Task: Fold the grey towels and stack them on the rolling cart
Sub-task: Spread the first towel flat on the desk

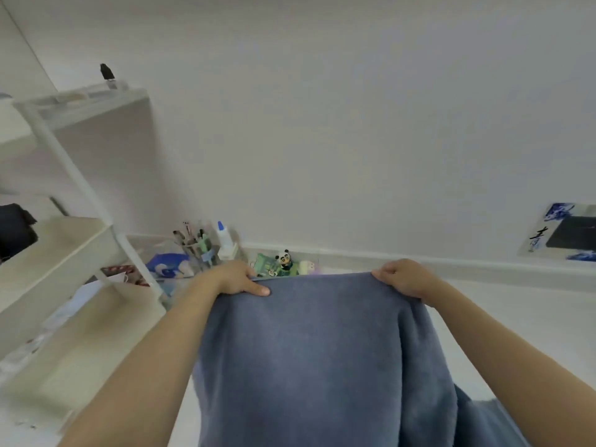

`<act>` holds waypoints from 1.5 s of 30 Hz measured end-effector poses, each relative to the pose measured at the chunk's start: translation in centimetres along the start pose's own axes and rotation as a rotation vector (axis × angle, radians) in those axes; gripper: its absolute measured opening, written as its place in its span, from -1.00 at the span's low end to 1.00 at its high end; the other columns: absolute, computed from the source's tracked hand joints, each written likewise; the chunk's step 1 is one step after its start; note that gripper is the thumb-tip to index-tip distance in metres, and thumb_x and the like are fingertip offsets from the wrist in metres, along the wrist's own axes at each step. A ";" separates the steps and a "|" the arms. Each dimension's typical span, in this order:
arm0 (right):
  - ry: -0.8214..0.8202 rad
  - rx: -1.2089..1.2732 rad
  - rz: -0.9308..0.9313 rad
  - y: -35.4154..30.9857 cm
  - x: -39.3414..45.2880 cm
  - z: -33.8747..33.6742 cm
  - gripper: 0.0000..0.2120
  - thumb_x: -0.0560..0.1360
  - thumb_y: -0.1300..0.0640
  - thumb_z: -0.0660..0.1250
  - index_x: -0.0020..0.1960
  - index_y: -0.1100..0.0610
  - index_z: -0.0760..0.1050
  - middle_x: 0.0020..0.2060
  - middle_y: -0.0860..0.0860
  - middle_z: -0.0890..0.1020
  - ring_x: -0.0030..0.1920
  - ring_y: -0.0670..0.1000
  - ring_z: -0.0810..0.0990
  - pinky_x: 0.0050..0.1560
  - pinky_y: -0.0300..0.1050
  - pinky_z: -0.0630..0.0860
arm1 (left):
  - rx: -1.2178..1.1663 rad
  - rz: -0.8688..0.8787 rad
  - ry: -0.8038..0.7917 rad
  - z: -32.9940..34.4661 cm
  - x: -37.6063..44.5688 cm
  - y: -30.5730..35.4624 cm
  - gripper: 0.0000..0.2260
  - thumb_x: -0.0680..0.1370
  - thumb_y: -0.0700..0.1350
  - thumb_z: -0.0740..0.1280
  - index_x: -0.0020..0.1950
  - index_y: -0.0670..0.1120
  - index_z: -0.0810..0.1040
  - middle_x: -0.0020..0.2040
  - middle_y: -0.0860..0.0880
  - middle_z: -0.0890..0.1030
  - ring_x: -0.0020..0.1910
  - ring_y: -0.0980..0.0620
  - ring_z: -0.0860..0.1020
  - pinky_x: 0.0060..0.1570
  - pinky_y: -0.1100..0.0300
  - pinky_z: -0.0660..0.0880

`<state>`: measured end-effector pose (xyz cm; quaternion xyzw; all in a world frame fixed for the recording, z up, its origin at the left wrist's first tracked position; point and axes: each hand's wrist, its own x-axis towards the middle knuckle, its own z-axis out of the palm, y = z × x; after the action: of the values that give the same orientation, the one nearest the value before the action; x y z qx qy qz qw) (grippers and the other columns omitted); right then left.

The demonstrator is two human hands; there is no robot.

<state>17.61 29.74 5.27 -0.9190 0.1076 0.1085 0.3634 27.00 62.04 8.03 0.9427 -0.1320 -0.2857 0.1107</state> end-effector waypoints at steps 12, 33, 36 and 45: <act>0.346 -0.311 0.149 5.5 8.9 10.7 -0.74 0.59 0.00 0.14 0.17 0.01 0.53 0.10 0.08 0.60 0.04 0.12 0.51 0.01 -0.04 0.38 | 0.052 -0.058 0.718 11.8 11.6 -3.3 -0.73 0.57 -0.07 0.23 0.26 -0.04 0.53 0.23 -0.09 0.52 0.21 -0.13 0.42 0.16 0.02 0.23; 0.008 -0.605 -0.070 5.5 6.6 24.4 -0.26 0.32 -0.32 -0.51 0.47 -0.12 -0.36 0.50 -0.04 -0.27 0.49 0.02 -0.34 0.42 0.04 -0.41 | 0.157 -0.162 0.321 21.0 11.7 -8.0 -0.42 0.60 0.24 -0.19 0.54 0.04 -0.27 0.56 -0.12 -0.24 0.52 -0.14 -0.28 0.42 -0.25 -0.33; 0.077 -0.575 -0.113 4.3 4.7 22.8 -0.23 0.39 -0.26 -0.45 0.54 -0.04 -0.12 0.53 -0.01 -0.07 0.53 0.02 -0.17 0.45 -0.03 -0.33 | 0.087 -0.127 0.305 20.7 10.2 -6.1 -0.42 0.62 0.21 -0.17 0.56 0.00 -0.23 0.56 -0.13 -0.22 0.53 -0.11 -0.25 0.42 -0.21 -0.34; 0.475 -0.401 0.135 10.8 -8.7 15.1 -0.49 0.52 -0.09 -0.01 0.16 0.20 0.54 0.08 0.17 0.61 0.06 0.26 0.55 0.11 0.15 0.43 | -0.127 0.310 0.204 20.9 5.6 7.6 -0.58 0.66 0.10 -0.02 0.49 0.02 0.26 0.52 -0.04 0.23 0.50 -0.01 0.15 0.45 0.01 -0.05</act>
<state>4.54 33.52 -10.05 -0.9628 0.2265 -0.0661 0.1318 18.25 50.31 -9.63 0.9262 -0.2457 -0.1761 0.2252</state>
